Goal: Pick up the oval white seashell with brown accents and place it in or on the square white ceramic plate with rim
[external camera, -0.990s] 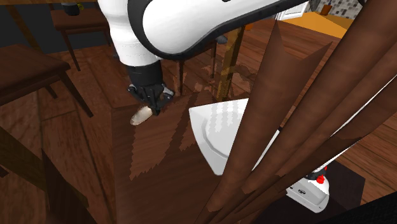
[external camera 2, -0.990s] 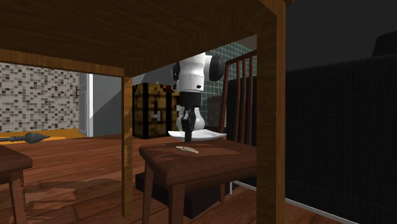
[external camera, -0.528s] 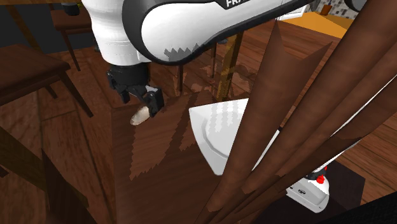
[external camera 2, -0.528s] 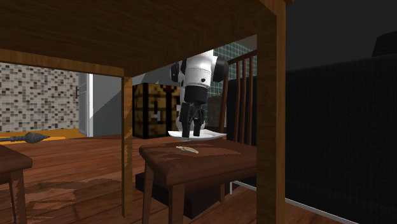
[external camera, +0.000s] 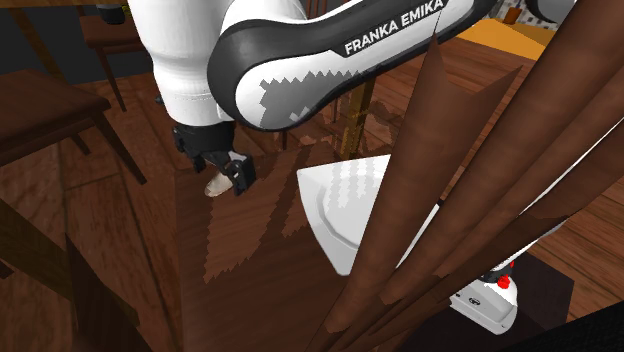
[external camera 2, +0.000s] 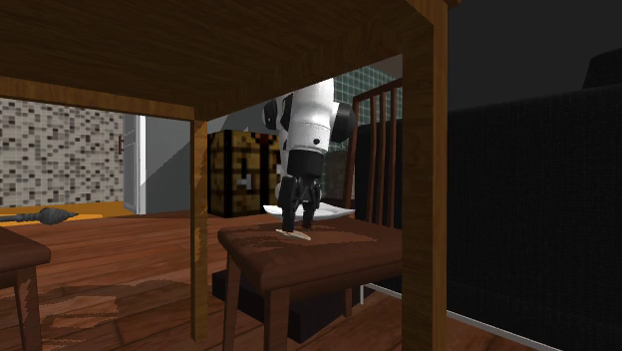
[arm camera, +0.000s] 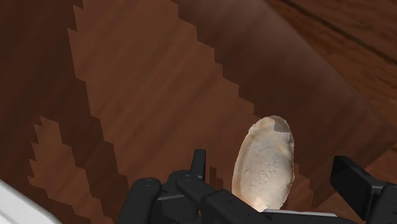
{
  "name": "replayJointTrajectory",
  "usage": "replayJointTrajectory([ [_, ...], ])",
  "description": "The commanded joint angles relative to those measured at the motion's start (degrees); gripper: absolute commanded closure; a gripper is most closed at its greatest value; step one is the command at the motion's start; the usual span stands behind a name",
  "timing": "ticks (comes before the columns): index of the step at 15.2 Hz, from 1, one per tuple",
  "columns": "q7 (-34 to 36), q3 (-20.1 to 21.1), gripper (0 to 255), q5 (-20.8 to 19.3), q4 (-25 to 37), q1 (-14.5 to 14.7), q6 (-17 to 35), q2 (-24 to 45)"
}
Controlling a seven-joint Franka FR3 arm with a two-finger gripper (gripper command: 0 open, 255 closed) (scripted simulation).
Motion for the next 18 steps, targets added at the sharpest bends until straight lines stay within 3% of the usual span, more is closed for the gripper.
replayJointTrajectory([
  [1, 0.36, -0.06, 0, -0.47, -0.04, 0.19, 0.24, 0.43],
  [6, 0.35, -0.06, 0, -0.45, -0.04, 0.19, 0.22, 0.42],
  [7, 0.35, -0.06, 255, -0.45, -0.04, 0.19, 0.22, 0.42],
  [18, -0.36, 0.11, 255, 0.41, 0.99, -0.06, -1.07, -0.3],
])
